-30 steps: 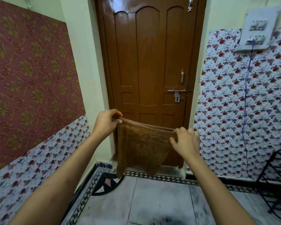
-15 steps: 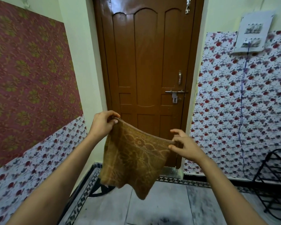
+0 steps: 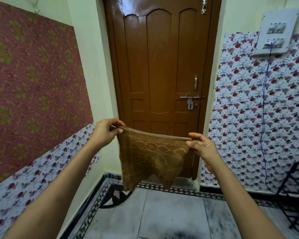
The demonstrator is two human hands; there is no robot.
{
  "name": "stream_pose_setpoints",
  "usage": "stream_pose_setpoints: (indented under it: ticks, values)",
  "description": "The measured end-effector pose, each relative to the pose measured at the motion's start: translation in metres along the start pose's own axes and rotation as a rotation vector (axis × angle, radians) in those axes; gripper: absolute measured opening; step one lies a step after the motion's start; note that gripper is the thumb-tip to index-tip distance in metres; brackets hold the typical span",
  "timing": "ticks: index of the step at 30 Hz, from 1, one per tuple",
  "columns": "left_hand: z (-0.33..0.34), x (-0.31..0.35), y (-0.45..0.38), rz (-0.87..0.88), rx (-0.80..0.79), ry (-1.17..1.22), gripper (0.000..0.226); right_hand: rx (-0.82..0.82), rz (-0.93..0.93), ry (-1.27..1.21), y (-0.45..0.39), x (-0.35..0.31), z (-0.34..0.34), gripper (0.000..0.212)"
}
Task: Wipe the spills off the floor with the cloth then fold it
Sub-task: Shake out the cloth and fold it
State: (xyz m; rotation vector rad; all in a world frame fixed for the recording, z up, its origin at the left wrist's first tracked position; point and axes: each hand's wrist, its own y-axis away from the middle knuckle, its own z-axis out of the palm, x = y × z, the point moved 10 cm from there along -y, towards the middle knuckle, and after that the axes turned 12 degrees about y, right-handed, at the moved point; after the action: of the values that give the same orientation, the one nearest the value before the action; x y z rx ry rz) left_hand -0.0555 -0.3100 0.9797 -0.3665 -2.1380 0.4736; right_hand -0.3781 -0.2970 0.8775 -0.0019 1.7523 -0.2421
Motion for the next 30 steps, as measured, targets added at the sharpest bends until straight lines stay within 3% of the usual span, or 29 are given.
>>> stream_pose_setpoints:
  ticks: [6, 10, 12, 13, 15, 17, 19, 24, 28, 30]
  values:
    - [0.011, -0.021, 0.001, -0.079, -0.087, -0.175, 0.012, -0.045, -0.044, -0.011, 0.002, -0.022, 0.021, 0.011]
    - [0.045, -0.044, 0.012, -0.259, -0.421, -0.434, 0.007, -0.107, -0.146, 0.048, 0.007, -0.048, 0.047, 0.013]
    - [0.063, -0.051, 0.027, -0.330, -0.617, -0.620, 0.021, -0.143, -0.145, 0.039, 0.010, -0.056, 0.060, 0.016]
    - [0.074, -0.049, 0.034, -0.335, -0.696, -0.619, 0.033, -0.178, -0.125, 0.037, 0.012, -0.057, 0.069, 0.022]
    - [0.099, -0.028, 0.040, -0.279, -0.779, -0.324, 0.052, -0.239, -0.081, 0.062, 0.016, -0.054, 0.083, 0.036]
    - [0.115, 0.007, 0.044, -0.245, -0.777, 0.141, 0.051, -0.252, -0.048, 0.059, 0.020, -0.048, 0.091, 0.047]
    - [0.123, 0.023, 0.042, -0.233, -0.716, 0.387, 0.039, -0.218, -0.032, 0.025, 0.021, -0.043, 0.088, 0.054]
    - [0.135, 0.028, 0.033, -0.221, -0.598, 0.435, 0.023, -0.096, -0.020, -0.012, 0.021, -0.034, 0.063, 0.054]
    - [0.133, 0.058, 0.028, -0.130, -0.533, 0.451, 0.013, -0.155, -0.042, -0.038, 0.032, -0.024, 0.059, 0.043]
    - [0.123, 0.073, 0.022, -0.077, -0.455, 0.471, 0.008, -0.217, -0.074, 0.003, 0.041, -0.015, 0.065, 0.027]
